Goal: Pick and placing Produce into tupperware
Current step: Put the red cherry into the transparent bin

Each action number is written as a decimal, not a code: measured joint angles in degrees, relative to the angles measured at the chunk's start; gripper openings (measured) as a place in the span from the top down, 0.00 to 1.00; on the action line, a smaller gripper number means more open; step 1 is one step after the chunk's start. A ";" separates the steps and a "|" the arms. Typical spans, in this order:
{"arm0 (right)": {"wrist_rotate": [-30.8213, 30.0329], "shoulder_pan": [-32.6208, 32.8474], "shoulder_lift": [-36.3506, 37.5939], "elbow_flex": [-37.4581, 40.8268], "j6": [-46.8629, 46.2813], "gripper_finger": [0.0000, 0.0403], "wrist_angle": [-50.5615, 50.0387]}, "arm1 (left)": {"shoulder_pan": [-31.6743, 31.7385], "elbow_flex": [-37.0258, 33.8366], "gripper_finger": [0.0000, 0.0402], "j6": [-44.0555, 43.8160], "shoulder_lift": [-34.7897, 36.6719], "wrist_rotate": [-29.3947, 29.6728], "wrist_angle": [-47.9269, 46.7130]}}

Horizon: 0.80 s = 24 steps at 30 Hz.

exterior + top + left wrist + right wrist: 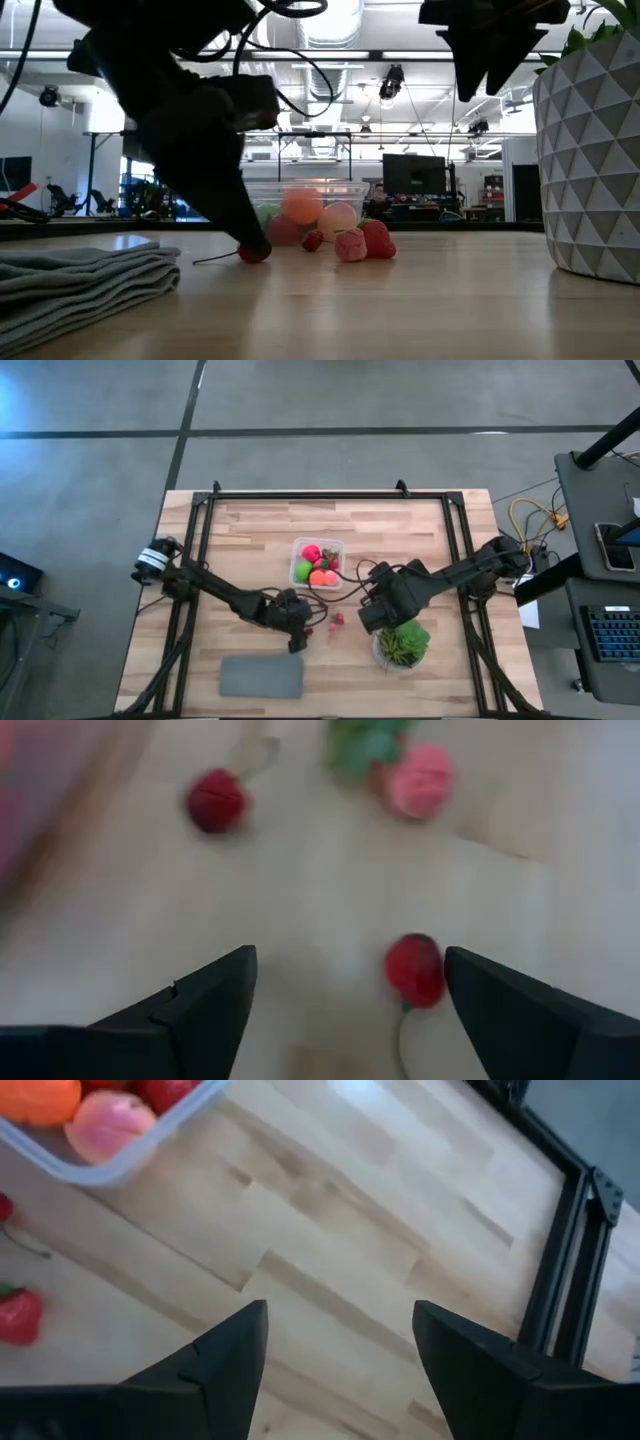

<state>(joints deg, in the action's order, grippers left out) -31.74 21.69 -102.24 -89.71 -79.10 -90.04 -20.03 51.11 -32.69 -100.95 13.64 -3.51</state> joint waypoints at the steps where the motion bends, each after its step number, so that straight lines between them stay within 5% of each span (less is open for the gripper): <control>1: -0.72 -0.19 0.19 0.00 0.00 0.40 0.00 | 0.03 0.55 0.25 0.03 -0.17 0.93 -0.89; 24: -7.51 -6.69 2.78 1.49 7.67 0.41 0.08 | -2.86 0.57 0.60 2.01 -0.24 3.79 -0.58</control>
<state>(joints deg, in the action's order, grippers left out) -39.26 15.00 -99.46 -88.23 -71.43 -89.96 -22.90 51.68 -30.69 -101.19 17.43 -4.09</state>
